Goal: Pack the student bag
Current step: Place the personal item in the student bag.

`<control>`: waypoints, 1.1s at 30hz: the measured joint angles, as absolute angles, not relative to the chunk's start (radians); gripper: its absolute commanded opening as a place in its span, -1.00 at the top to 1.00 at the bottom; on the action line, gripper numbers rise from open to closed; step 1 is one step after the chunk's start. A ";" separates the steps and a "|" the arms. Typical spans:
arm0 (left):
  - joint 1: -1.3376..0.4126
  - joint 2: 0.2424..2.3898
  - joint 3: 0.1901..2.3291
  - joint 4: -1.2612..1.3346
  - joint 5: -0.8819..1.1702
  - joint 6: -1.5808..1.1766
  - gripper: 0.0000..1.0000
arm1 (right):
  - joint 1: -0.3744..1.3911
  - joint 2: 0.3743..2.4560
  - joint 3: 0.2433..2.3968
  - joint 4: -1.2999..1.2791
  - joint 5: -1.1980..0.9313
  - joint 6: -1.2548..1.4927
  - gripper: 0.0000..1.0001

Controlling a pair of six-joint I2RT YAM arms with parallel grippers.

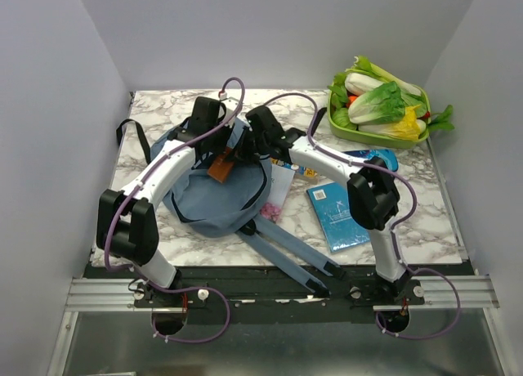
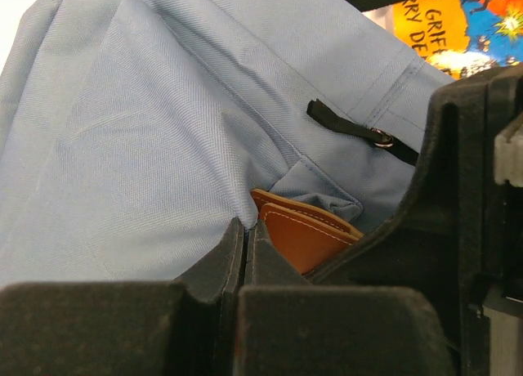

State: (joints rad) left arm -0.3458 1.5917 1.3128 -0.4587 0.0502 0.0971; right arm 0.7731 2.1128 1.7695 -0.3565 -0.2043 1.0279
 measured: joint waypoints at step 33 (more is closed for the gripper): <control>-0.317 1.508 1.250 -0.396 0.108 0.070 1.00 | 0.775 2.144 1.783 -0.208 -0.266 1.021 0.99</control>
